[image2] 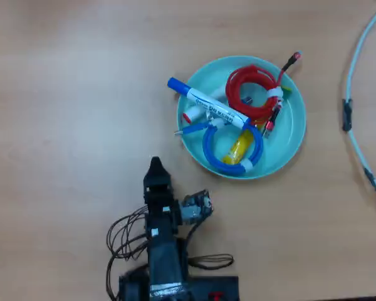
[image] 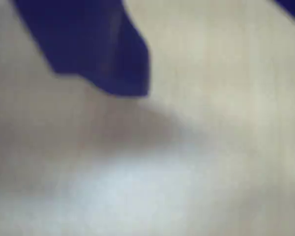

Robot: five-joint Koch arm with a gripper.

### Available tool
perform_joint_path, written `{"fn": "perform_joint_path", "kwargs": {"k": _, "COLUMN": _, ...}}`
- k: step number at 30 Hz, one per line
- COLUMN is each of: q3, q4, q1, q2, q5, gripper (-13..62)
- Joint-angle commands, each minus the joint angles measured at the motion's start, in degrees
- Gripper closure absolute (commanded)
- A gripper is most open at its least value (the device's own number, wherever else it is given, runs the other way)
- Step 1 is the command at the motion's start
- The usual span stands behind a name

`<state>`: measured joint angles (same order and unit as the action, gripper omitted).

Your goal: Pick up the blue pen and put it in the green bowl

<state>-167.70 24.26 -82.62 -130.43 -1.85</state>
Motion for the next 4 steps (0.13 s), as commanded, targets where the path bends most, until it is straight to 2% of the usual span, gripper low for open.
{"fn": "perform_joint_path", "kwargs": {"k": 1, "q3": -3.3, "q4": 0.2, "q1": -0.1, "q2": -5.6, "q5": 0.8, "gripper": 3.2}}
{"fn": "perform_joint_path", "kwargs": {"k": 4, "q3": -4.6, "q4": 0.1, "q1": -0.2, "q2": -5.6, "q5": 0.4, "gripper": 3.2}}
